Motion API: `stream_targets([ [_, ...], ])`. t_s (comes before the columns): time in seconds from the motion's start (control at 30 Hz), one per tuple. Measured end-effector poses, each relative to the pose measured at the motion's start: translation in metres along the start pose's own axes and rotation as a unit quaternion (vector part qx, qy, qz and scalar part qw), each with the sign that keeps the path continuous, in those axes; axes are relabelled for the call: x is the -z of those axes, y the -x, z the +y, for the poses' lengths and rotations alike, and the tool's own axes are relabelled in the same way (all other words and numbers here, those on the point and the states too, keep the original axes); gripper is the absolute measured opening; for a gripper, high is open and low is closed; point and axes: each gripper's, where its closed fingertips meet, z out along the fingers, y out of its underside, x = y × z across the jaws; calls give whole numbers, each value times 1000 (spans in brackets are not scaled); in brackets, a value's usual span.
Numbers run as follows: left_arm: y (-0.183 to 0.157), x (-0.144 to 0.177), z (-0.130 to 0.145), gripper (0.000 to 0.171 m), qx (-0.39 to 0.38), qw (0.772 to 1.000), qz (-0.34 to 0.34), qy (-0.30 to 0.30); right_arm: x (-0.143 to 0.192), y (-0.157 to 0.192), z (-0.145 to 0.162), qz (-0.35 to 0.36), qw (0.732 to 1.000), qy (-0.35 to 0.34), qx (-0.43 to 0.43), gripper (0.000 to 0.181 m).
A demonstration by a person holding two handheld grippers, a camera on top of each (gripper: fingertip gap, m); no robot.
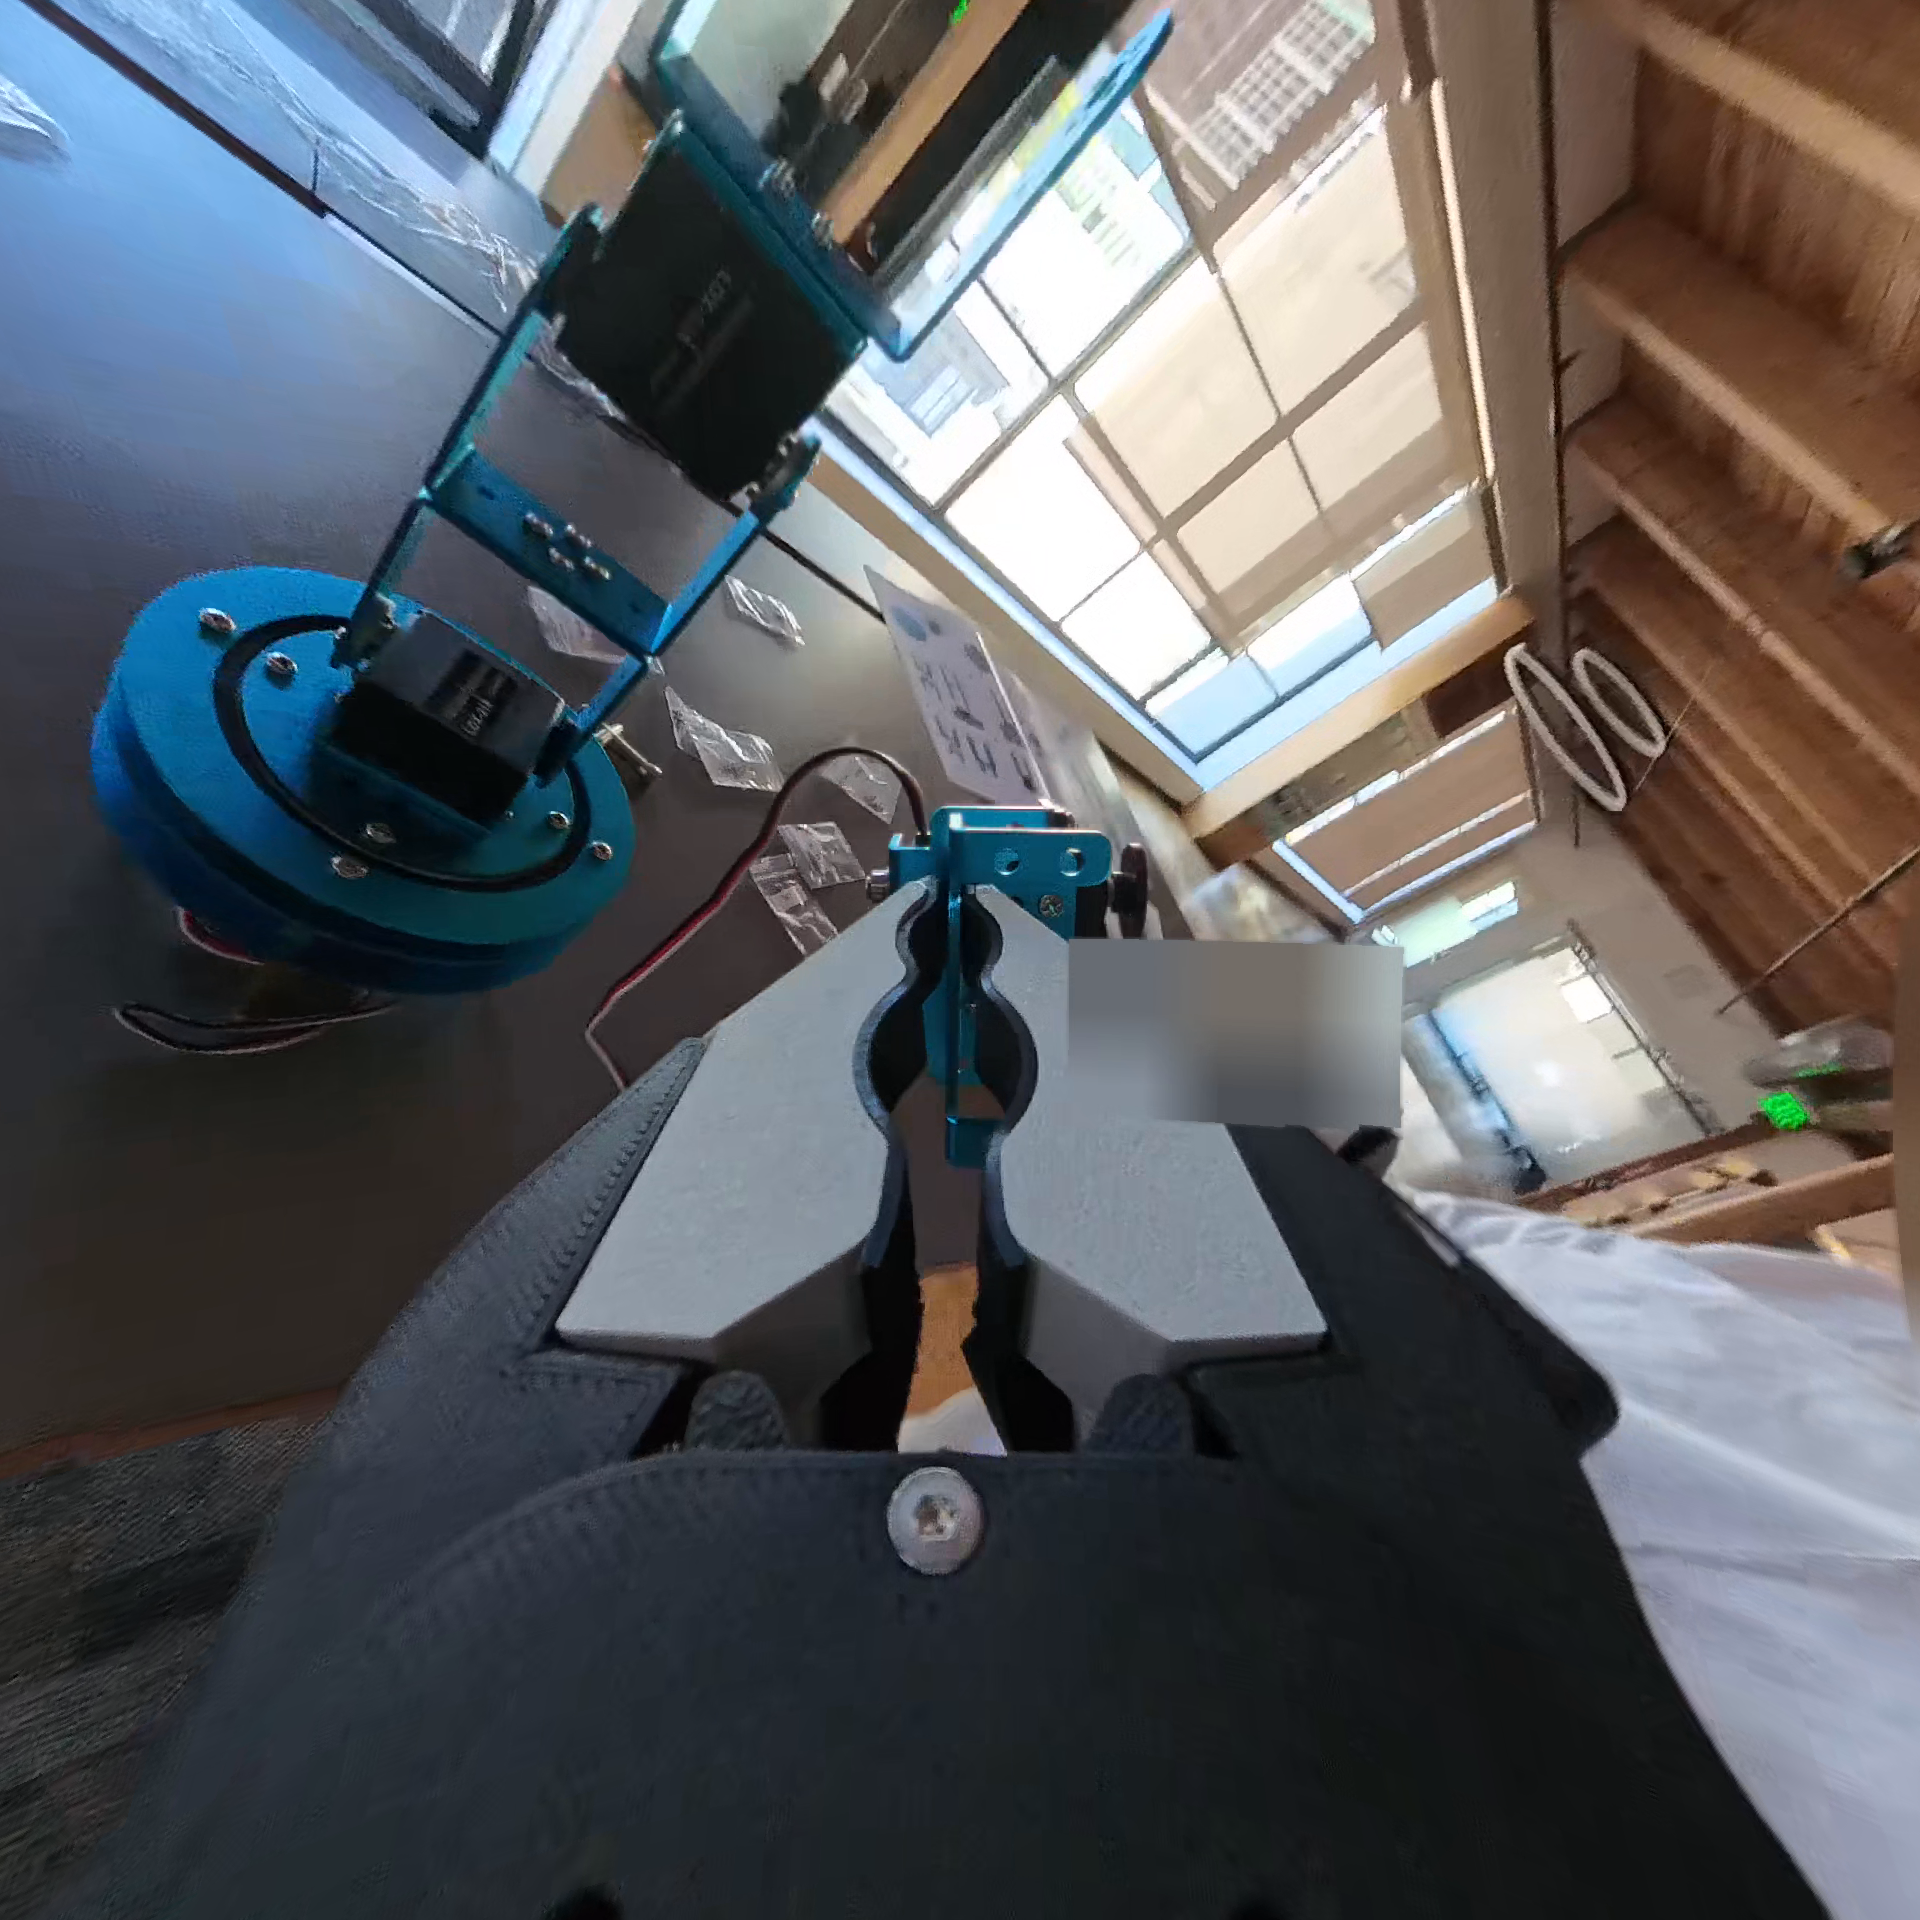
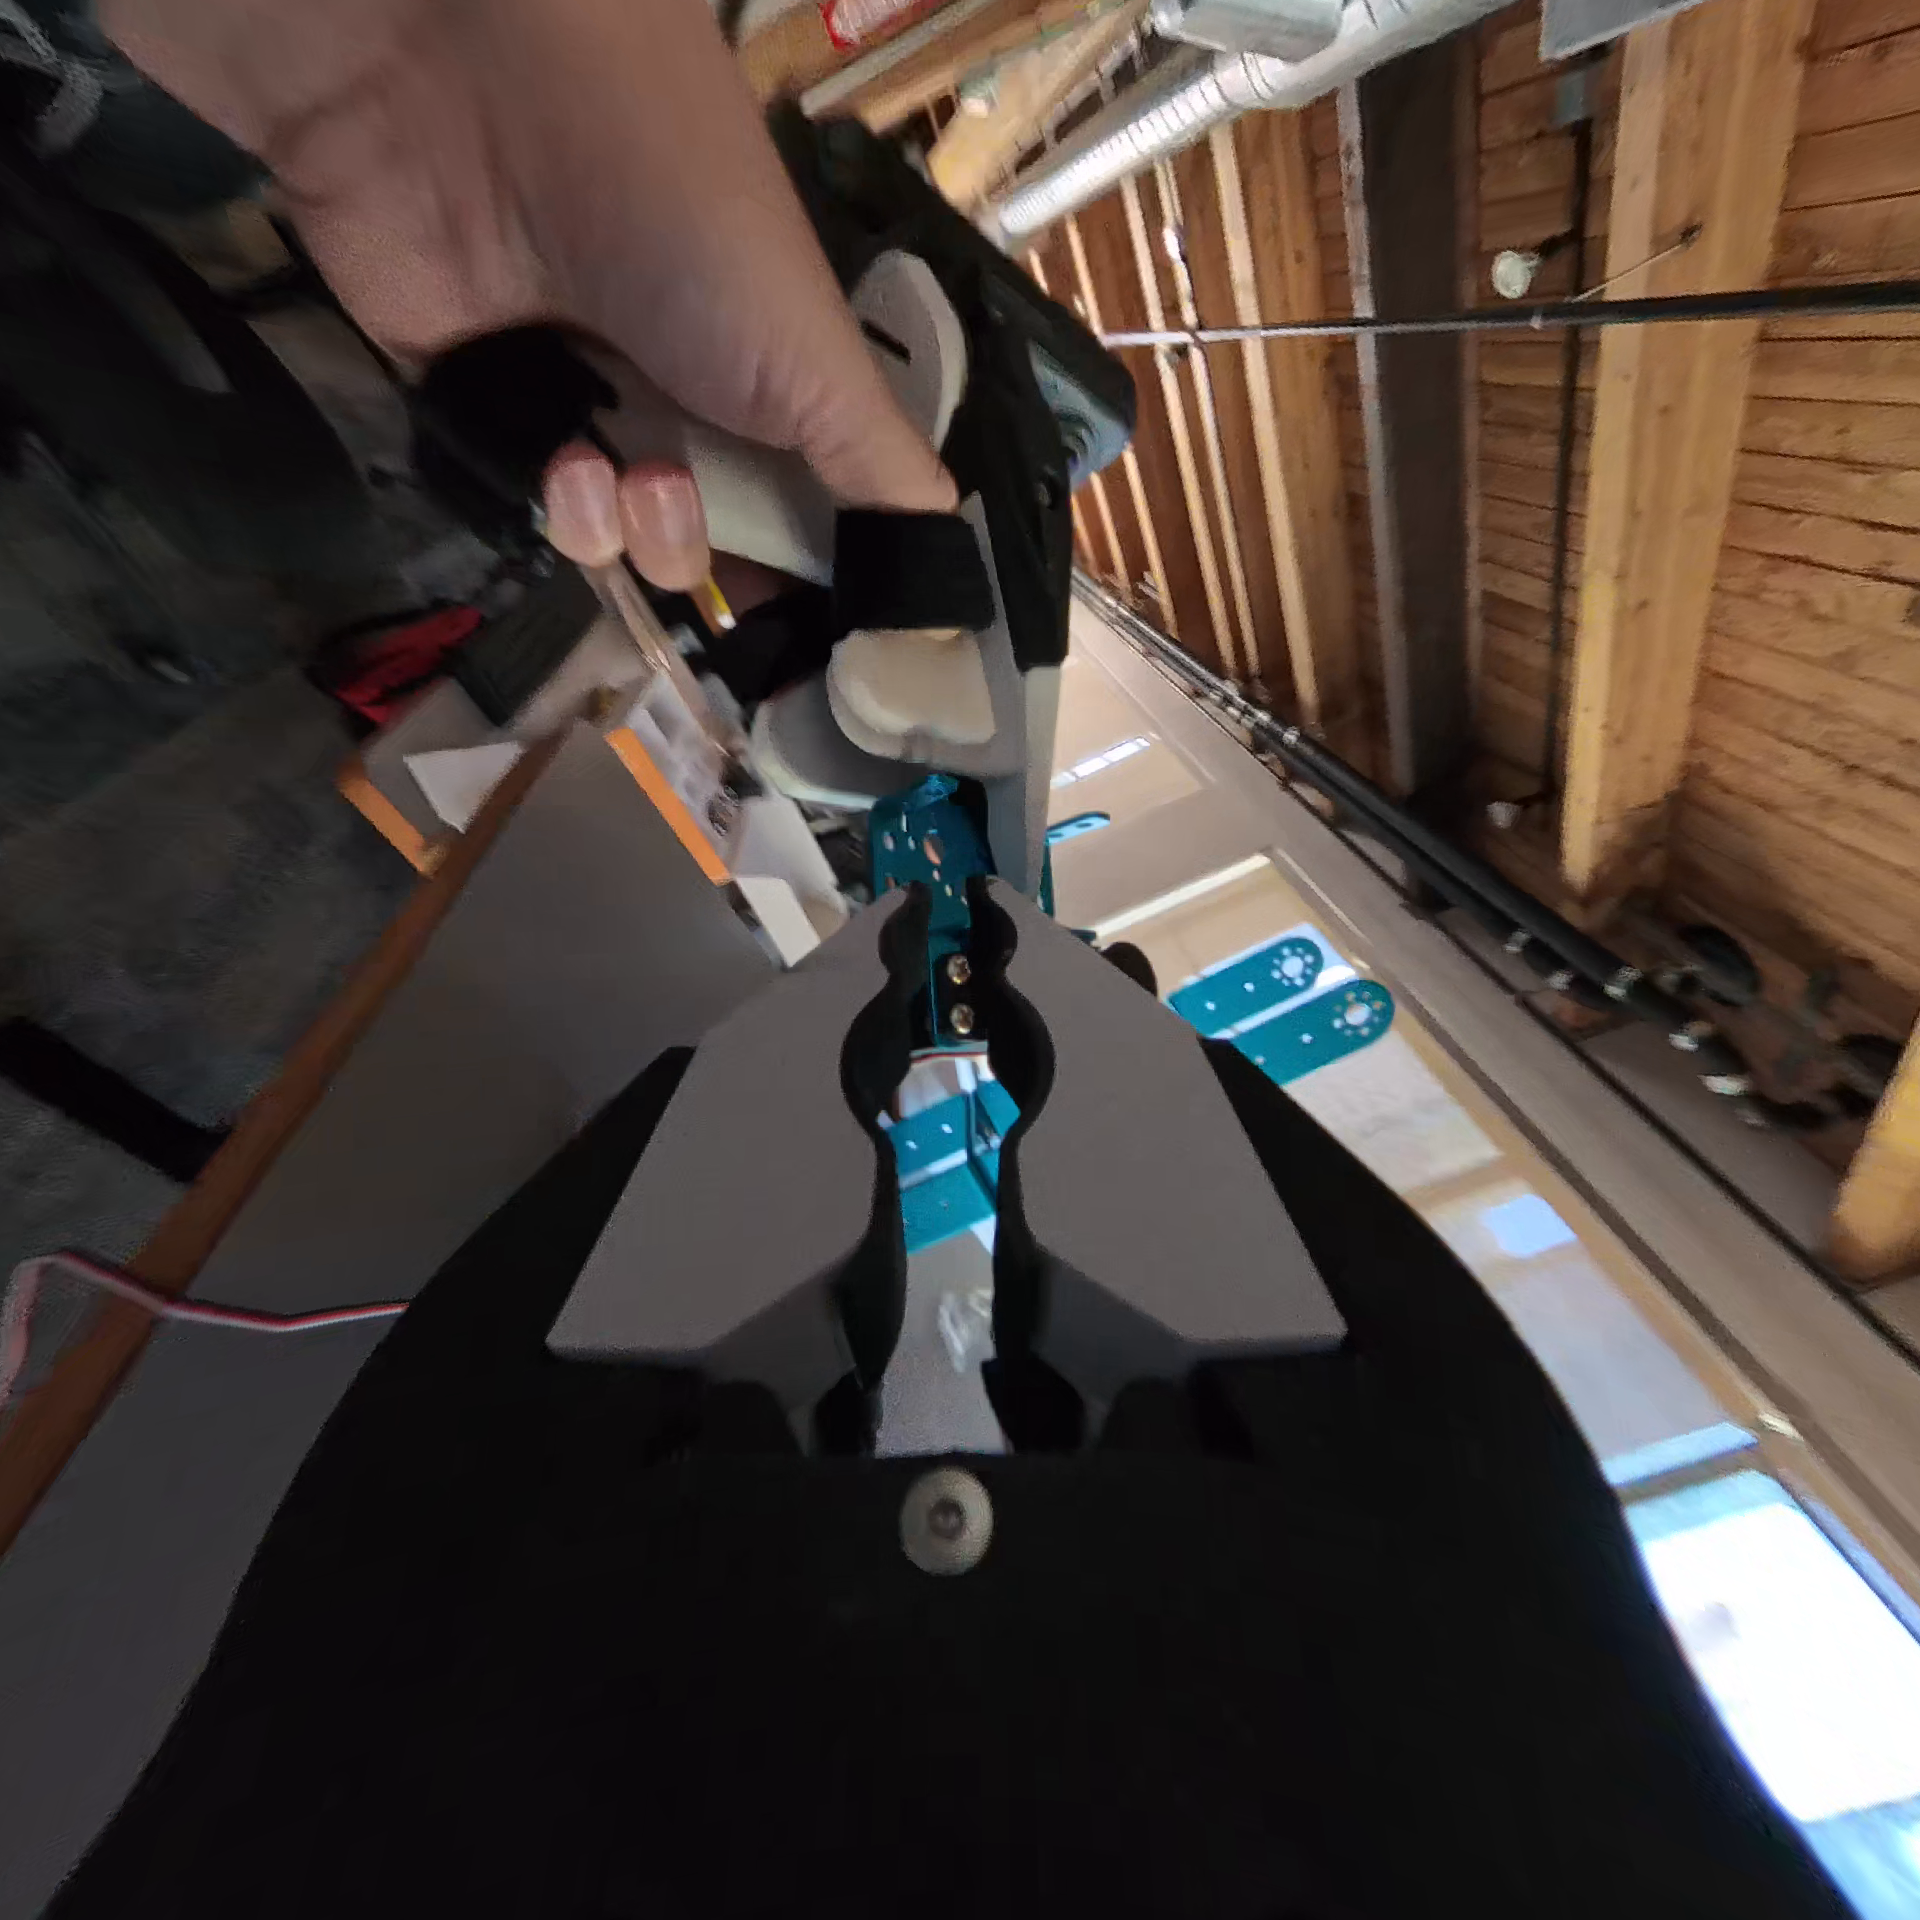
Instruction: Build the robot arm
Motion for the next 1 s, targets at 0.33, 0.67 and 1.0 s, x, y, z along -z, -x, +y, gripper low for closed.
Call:
stream_targets([
  [0.33,-26,33,-55,0,-121,957,-8,264,-25,-62,-2,-241,969,-33,-51,55],
  [0.67,-47,22,-153,0,-285,881,-15,377,-84,-152,32,-317,895,69,-308,56],
  [1.0,-24,-25,-166,0,-169,895,-9,413,-87,-156,73,-288,879,52,-378,60],
])
